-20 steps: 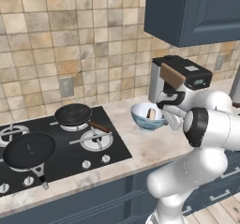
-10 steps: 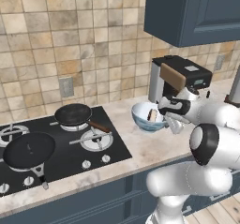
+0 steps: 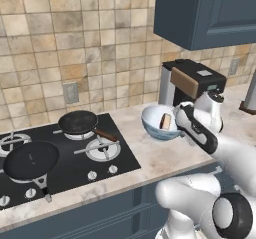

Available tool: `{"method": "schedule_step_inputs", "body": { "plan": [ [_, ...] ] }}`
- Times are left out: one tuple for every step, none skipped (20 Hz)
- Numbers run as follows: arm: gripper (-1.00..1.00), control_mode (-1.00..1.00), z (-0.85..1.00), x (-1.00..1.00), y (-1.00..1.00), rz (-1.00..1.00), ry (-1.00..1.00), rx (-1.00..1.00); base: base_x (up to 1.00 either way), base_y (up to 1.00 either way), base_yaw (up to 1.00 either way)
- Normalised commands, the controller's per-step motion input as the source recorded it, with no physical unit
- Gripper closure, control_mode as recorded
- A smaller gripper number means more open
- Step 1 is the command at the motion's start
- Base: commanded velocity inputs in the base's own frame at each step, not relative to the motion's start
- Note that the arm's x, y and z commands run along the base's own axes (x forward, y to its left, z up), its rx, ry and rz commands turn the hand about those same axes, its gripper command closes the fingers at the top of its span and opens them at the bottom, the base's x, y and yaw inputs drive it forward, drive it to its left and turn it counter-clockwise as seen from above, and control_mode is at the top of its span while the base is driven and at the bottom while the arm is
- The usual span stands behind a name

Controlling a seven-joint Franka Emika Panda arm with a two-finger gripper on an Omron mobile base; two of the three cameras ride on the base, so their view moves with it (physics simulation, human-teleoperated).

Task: Place one of the steaks on the plate and the other in the bowl. Then place the bowl in the fridge.

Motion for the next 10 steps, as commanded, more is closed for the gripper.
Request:
{"method": "schedule_step_inputs", "body": {
  "plan": [
    [1.0,-1.0,0.74,-0.86,0.03,0.0,-0.03,0.0,0.0,0.0,0.0],
    [1.0,-1.0,0.71,-0.92,0.03,0.0,-0.05,0.0,0.0,0.0,0.0],
    [1.0,-1.0,0.61,-1.0,0.04,-0.01,-0.07,0.0,0.0,0.0,0.0],
    [1.0,-1.0,0.54,-1.0,0.0,-0.03,-0.05,0.0,0.0,0.0,0.0],
    [1.0,-1.0,0.49,-1.0,0.0,-0.01,-0.03,0.0,0.0,0.0,0.0],
    [1.0,-1.0,0.5,-1.0,0.0,0.0,-0.11,0.06,0.0,0.0,0.0],
    [1.0,-1.0,0.5,-1.0,0.02,0.0,-0.11,0.07,0.0,0.0,0.0],
    [1.0,-1.0,0.5,-1.0,0.04,0.0,-0.1,0.07,0.0,0.0,0.0],
    [1.0,-1.0,0.49,-0.87,0.08,0.0,-0.07,0.06,0.0,0.0,0.0],
    [1.0,-1.0,0.49,-0.76,0.15,0.0,-0.03,0.01,0.0,0.0,0.0]
  ]
}}
